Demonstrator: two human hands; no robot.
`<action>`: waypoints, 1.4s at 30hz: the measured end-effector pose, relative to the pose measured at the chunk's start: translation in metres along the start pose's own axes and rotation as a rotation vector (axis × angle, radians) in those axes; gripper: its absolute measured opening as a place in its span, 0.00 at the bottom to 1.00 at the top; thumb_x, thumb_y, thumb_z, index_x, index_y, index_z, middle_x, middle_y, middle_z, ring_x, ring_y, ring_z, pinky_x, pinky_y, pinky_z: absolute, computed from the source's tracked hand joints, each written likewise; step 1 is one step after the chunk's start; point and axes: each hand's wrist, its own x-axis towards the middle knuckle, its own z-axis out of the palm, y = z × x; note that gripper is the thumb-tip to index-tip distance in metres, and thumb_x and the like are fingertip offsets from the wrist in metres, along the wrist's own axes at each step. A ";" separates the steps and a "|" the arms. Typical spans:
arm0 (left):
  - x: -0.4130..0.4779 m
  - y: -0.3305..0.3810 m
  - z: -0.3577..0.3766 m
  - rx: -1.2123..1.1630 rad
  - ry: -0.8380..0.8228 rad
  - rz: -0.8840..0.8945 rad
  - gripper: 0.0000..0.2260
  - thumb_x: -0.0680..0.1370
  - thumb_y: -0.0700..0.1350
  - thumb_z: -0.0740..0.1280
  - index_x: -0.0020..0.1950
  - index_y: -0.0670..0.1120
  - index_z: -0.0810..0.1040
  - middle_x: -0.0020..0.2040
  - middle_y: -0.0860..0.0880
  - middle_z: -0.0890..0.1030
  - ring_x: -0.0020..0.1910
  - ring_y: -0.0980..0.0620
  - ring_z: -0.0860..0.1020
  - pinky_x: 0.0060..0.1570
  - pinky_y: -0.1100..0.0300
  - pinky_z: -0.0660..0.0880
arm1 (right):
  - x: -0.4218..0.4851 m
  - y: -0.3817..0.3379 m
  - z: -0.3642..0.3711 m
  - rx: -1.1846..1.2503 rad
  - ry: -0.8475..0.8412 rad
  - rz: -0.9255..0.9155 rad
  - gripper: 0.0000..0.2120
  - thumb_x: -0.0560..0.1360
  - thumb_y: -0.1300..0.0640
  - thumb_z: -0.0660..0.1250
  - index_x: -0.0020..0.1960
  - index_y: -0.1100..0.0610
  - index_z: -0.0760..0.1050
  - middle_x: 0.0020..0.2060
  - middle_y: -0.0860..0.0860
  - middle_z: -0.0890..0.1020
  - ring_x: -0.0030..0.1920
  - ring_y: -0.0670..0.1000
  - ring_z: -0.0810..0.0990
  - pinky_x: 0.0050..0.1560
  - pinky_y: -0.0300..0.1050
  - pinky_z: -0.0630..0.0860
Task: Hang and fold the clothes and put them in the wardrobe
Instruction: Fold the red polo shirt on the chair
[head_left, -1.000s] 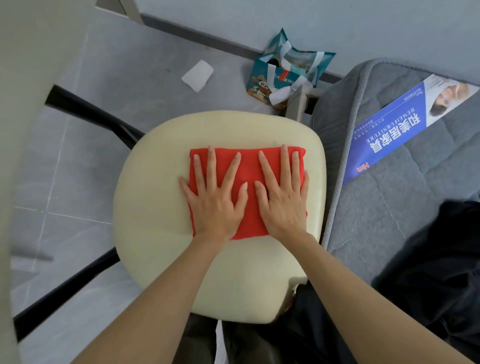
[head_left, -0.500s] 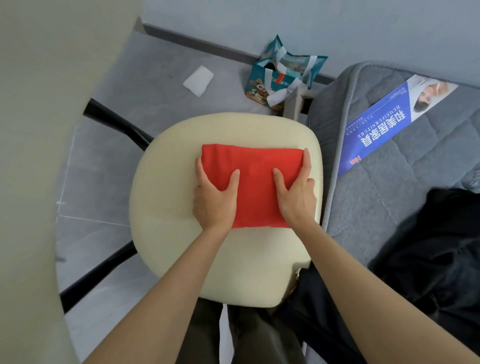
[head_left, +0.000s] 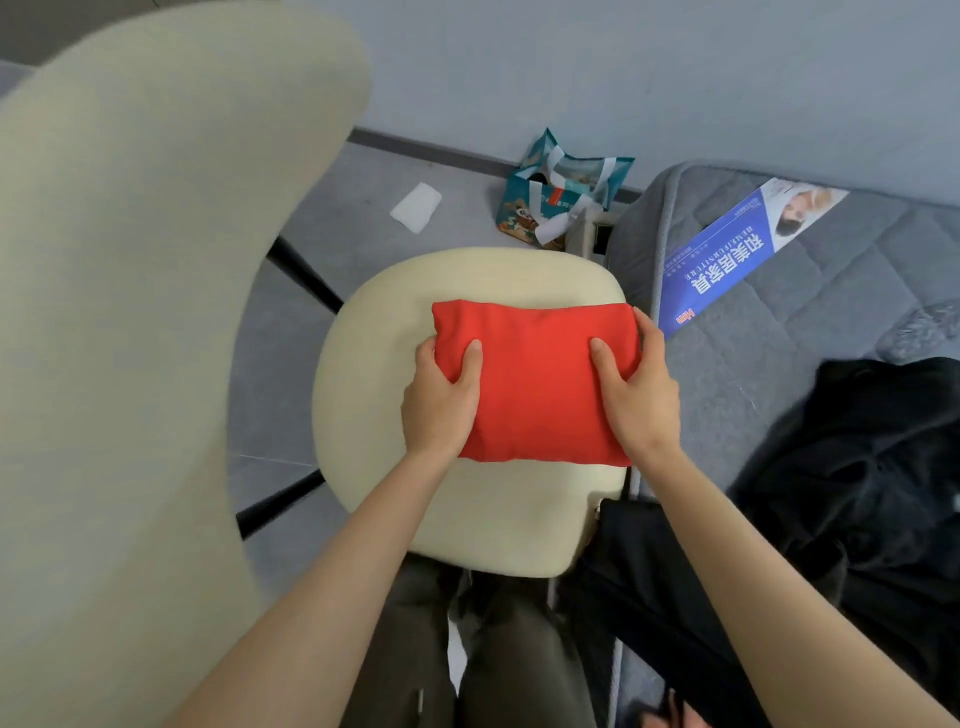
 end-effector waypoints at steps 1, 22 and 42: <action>-0.012 0.003 -0.006 -0.015 -0.002 0.012 0.23 0.77 0.61 0.61 0.69 0.52 0.68 0.48 0.61 0.76 0.52 0.53 0.77 0.50 0.61 0.68 | -0.010 -0.004 -0.009 0.010 0.007 -0.019 0.25 0.78 0.41 0.61 0.72 0.41 0.59 0.65 0.47 0.76 0.62 0.56 0.75 0.58 0.46 0.67; -0.353 -0.019 -0.201 -0.291 0.331 0.219 0.21 0.77 0.60 0.63 0.66 0.53 0.65 0.46 0.69 0.72 0.41 0.74 0.73 0.41 0.73 0.67 | -0.299 -0.083 -0.152 0.187 -0.179 -0.588 0.23 0.78 0.43 0.62 0.71 0.41 0.61 0.50 0.23 0.71 0.49 0.23 0.70 0.48 0.22 0.65; -0.708 -0.232 -0.553 -0.652 1.012 0.139 0.12 0.77 0.54 0.66 0.56 0.49 0.78 0.49 0.54 0.82 0.44 0.59 0.81 0.43 0.65 0.74 | -0.768 -0.248 -0.018 0.352 -0.808 -1.261 0.23 0.78 0.43 0.62 0.71 0.42 0.61 0.55 0.32 0.74 0.54 0.37 0.76 0.57 0.36 0.70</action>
